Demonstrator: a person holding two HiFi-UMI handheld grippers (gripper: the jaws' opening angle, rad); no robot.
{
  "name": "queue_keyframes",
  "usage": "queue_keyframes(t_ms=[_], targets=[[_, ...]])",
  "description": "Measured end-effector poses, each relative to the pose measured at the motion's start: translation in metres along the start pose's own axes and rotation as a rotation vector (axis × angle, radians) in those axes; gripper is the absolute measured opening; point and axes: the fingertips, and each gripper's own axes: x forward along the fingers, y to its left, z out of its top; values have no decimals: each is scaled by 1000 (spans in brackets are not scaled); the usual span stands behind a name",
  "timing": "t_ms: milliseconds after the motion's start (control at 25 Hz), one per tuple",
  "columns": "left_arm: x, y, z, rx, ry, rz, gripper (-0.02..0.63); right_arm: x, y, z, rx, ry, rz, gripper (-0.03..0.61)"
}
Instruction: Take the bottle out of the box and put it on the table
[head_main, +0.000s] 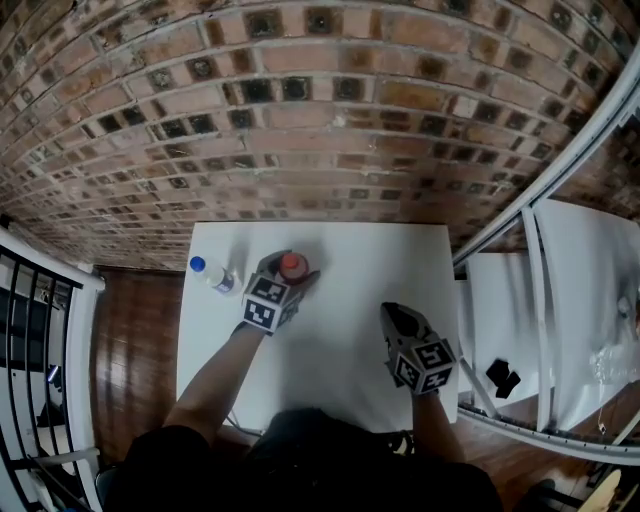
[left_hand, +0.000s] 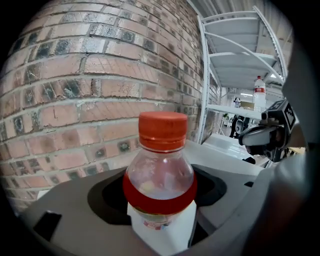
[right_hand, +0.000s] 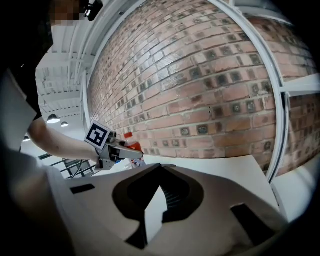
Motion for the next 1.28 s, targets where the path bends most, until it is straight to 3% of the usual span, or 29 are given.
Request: queue_keyframes(t_ms=[400,600,960,1280], targets=[[9,-1,5,-14,-38,-47,342,11,3,-12,9,34,4,3],[3,3,5,-57,-73,-57,454,4,2,-6,-8,21,-30,3],[-30,-10,19,-40,-121,-73,454,-15,15,7,-31,-19,-68,3],[-98,-24,31,-31,-188,-112,426,-42,51,16,-125,-40,-137,3]])
